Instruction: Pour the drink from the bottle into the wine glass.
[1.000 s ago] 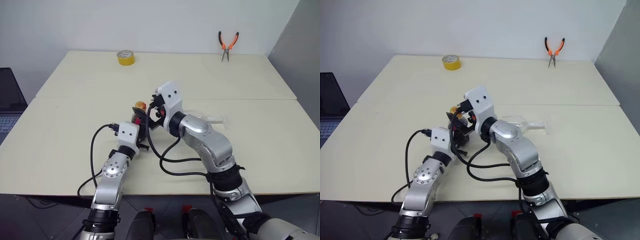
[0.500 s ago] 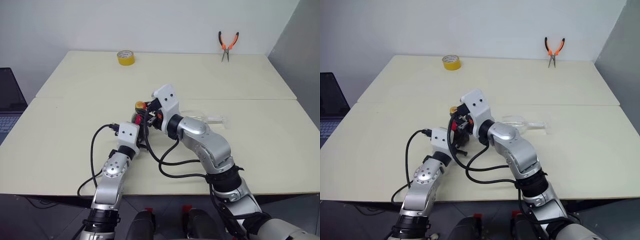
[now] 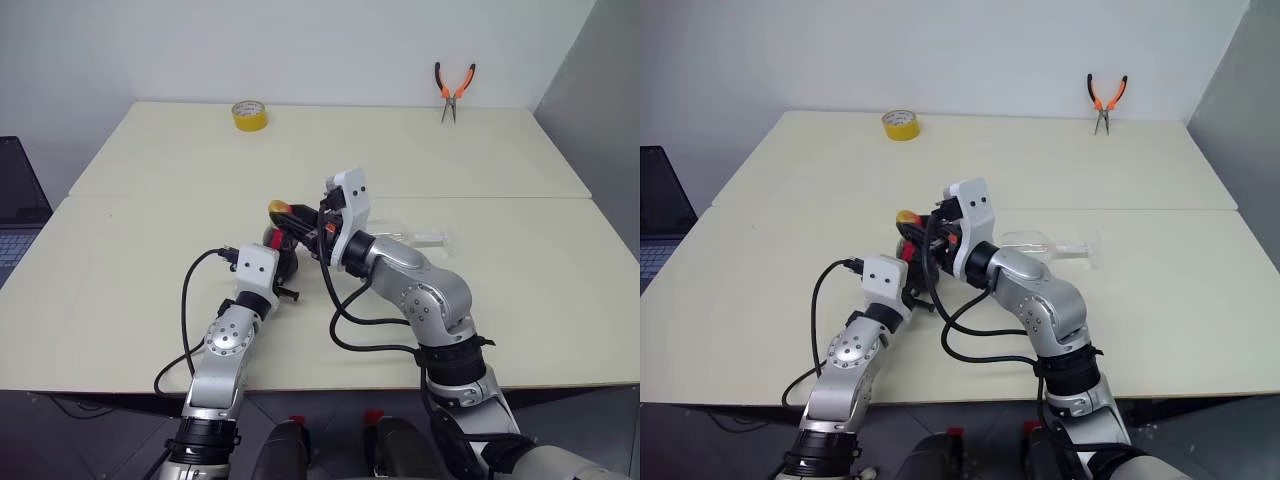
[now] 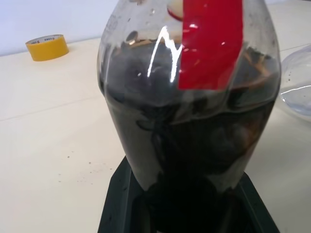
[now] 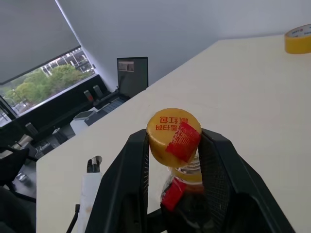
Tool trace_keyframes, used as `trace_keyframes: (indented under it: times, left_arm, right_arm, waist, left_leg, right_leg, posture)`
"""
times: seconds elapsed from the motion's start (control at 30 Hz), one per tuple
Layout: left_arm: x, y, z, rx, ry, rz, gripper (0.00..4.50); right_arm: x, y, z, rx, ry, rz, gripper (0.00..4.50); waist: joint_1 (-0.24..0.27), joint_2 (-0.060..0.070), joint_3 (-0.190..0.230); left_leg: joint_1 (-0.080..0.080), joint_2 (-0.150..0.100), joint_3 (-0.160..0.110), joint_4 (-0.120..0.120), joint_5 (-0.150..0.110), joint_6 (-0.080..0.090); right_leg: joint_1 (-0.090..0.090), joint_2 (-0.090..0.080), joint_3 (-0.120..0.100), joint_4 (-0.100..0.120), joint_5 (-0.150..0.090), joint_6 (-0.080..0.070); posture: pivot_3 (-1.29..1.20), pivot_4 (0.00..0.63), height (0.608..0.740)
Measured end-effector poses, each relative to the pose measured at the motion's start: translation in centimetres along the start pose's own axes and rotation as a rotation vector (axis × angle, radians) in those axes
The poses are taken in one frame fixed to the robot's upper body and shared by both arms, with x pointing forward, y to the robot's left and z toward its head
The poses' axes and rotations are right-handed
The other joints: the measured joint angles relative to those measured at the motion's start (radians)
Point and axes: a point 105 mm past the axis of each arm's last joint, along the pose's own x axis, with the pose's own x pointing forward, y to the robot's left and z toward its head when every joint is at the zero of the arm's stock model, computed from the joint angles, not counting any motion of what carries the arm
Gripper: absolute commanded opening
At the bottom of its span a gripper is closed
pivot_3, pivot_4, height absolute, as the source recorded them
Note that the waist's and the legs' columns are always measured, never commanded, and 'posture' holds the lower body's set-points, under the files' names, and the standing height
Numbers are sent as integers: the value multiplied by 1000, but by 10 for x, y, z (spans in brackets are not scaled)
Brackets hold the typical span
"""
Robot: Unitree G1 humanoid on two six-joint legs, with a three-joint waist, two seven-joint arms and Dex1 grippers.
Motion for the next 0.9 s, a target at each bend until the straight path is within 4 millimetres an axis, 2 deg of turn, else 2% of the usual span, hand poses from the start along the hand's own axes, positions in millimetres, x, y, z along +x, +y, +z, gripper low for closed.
trace_keyframes:
  times: [0.07, 0.13, 0.2, 0.27, 0.33, 0.4, 0.53, 0.63, 0.73, 0.9]
  left_arm:
    - [0, 0, 0, -1, 0, 1, 687]
    - [0, -1, 0, -3, -1, 2, 687]
    - [0, 1, 0, -4, 0, 11, 687]
    - [-1, 3, 0, -6, -2, 17, 687]
    - [-1, 4, 1, -9, -4, 21, 686]
    - [-1, 5, 2, -13, -7, 25, 686]
    - [2, 2, 4, -28, -15, 18, 686]
    - [3, 4, 5, -32, -20, 21, 686]
    - [3, 4, 5, -36, -21, 23, 686]
    - [6, 4, 7, -47, -30, 23, 686]
  right_arm:
    - [-2, -4, 2, -53, -8, -32, 1188]
    - [-14, -20, 7, -292, -14, -143, 1188]
    - [-41, -45, 17, -534, -42, -292, 1188]
    - [-75, -63, 20, -602, -87, -415, 1188]
    - [-104, -67, 11, -609, -104, -463, 1188]
    - [-123, -66, 1, -573, -110, -484, 1188]
    - [-167, -63, -5, -538, -163, -591, 1188]
    - [-204, -75, -8, -522, -176, -750, 1188]
    - [-239, -90, -23, -478, -122, -892, 1188]
    - [-275, -115, -56, -371, -5, -1015, 1188]
  waist:
    - [0, 0, 0]
    - [3, 0, 0]
    - [14, -1, 0]
    - [17, -1, -1]
    - [17, -1, 0]
    - [10, -1, 0]
    - [6, -1, 0]
    - [5, -1, 0]
    - [5, -1, 0]
    - [4, -1, 0]
  left_leg:
    - [0, 0, 0, 0, 0, 0]
    - [-1, -1, 0, 0, 0, 0]
    - [-2, -3, -1, 1, 0, 0]
    - [-3, -3, 0, 0, 0, 0]
    - [-3, -2, 0, 0, -1, -1]
    - [-4, -1, 0, -1, -1, -1]
    - [-3, -1, -1, 0, -1, -1]
    - [-1, -1, 0, 1, 0, -1]
    - [0, 0, 2, 1, 0, 0]
    - [3, 0, 3, 1, 0, 0]
  right_leg:
    - [0, 0, 0, 0, 0, 0]
    - [0, 0, 0, -1, -2, 4]
    - [0, -2, -1, -3, -3, 5]
    - [0, -2, -1, -4, -3, 5]
    - [0, -2, -1, -4, -3, 5]
    - [-1, -1, 0, -4, -3, 5]
    - [-1, -1, -1, -3, -3, 5]
    - [1, -1, 0, -3, -3, 5]
    - [1, -1, 1, -2, -3, 5]
    - [2, 0, 2, -1, -3, 5]
  posture:
    - [0, 150, 740]
    - [0, 150, 740]
    - [0, 150, 740]
    - [0, 150, 740]
    - [0, 150, 740]
    - [0, 150, 740]
    - [0, 150, 740]
    - [0, 150, 740]
    - [0, 150, 740]
    - [0, 150, 740]
